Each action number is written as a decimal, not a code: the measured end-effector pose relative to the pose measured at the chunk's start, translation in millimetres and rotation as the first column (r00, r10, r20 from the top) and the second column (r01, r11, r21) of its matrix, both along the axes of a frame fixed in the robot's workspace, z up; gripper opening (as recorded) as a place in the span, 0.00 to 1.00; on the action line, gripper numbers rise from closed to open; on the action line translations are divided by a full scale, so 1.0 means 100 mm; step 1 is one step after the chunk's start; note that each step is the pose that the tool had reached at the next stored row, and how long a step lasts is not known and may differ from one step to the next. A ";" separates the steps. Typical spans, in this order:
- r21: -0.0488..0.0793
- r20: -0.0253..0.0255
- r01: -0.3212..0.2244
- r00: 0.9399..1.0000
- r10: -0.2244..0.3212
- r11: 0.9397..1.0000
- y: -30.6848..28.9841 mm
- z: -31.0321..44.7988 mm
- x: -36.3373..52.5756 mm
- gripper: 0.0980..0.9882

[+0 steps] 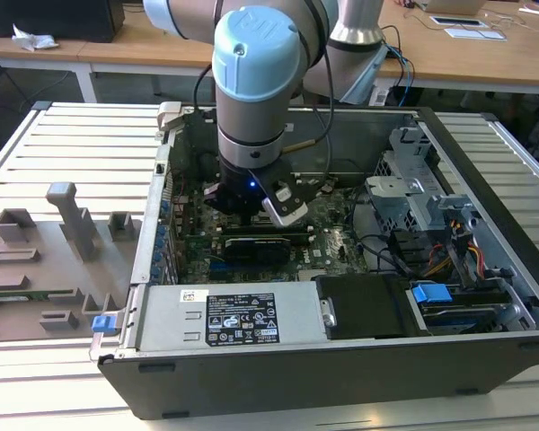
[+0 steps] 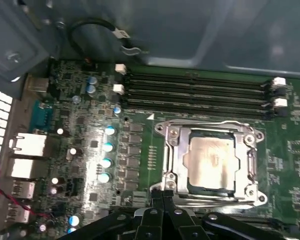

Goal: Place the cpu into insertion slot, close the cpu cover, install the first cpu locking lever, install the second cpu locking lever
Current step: 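Install the second cpu locking lever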

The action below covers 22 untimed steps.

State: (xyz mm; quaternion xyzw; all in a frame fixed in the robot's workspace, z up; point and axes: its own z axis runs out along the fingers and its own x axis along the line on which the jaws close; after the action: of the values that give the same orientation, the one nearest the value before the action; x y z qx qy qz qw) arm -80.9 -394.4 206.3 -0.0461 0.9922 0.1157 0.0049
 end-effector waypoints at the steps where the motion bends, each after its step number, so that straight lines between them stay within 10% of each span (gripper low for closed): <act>1: 0.004 0.000 -0.003 1.000 0.003 1.000 0.000 -0.004 -0.010 0.01; 11: 0.042 0.001 -0.020 1.000 0.020 0.999 -0.007 -0.095 -0.020 0.01; 22: 0.043 0.001 -0.020 1.000 0.020 0.999 -0.050 -0.098 -0.019 0.01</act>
State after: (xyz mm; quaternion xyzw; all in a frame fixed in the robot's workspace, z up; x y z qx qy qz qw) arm -82.8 -399.4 196.6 -0.0561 0.9890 0.1370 0.0048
